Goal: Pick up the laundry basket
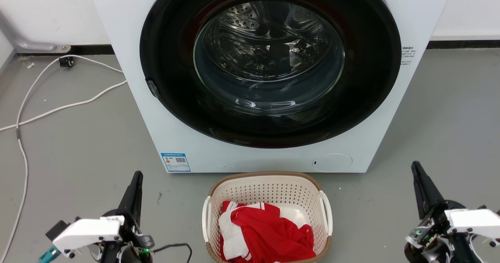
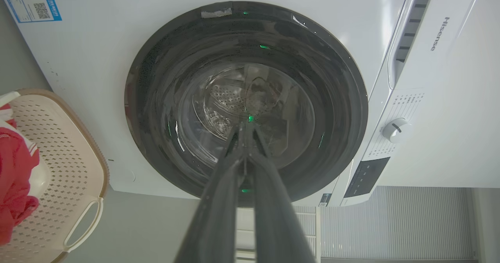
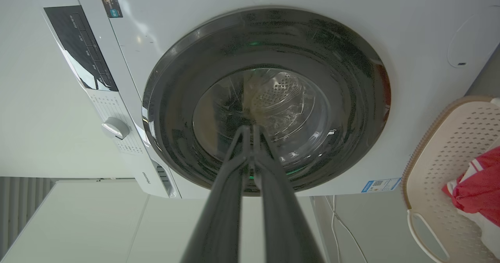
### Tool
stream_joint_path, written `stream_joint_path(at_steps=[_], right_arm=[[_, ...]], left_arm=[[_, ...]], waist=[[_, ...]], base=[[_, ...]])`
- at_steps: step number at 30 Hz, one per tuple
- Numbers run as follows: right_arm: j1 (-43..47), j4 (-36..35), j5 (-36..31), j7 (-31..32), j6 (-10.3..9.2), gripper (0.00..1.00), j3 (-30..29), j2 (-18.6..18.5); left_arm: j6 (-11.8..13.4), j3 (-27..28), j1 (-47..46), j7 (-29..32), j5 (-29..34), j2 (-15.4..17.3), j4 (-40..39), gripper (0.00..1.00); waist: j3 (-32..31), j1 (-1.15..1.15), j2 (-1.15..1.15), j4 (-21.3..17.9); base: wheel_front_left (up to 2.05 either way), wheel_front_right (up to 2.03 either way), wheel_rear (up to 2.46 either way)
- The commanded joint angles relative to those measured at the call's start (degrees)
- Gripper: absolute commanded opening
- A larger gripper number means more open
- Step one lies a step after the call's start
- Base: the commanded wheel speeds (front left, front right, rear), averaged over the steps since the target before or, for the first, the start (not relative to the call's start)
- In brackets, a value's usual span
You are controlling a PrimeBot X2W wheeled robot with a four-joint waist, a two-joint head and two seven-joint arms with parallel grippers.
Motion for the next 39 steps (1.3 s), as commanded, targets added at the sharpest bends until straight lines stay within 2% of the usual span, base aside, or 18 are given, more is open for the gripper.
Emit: stream_joint_path(at_steps=[1,11,16,28,39], right_arm=[[0.2,0.2,0.0,0.0,0.0,1.0,0.1,0.0],[0.6,-1.1,-1.4,-2.9,0.01,1.0,2.4,0.1],[0.5,-1.2,-4.5,-4.3,0.02,1.0,3.4,-0.3],[0.4,-2.1,-24.2,-7.2,0.04,1.0,3.4,0.1],[0.5,-2.4,-38.1,-9.3,0.05,1.0,4.2,0.2]], left_arm=[[0.0,-0.1,0.1,0.0,0.0,-0.1,0.2,1.0],[0.0,-3.3,-0.4,-2.9,1.4,-0.1,-0.7,1.0],[0.0,-4.0,-0.7,-4.3,5.8,0.0,-1.6,1.0],[0.0,-4.6,-0.6,-7.1,23.1,-0.2,-4.4,1.0],[0.9,-6.8,-0.7,-9.2,34.6,-0.2,-5.6,1.0]], waist=[[0.0,0.0,0.0,0.0],[-0.1,0.0,0.0,0.1],[-0.2,0.0,0.0,0.1],[-0.3,0.0,0.0,0.2],[-0.4,0.0,0.0,0.4]], base=[[0.0,0.0,0.0],[0.0,0.0,0.0],[0.0,0.0,0.0],[0.0,0.0,0.0],[0.0,0.0,0.0]])
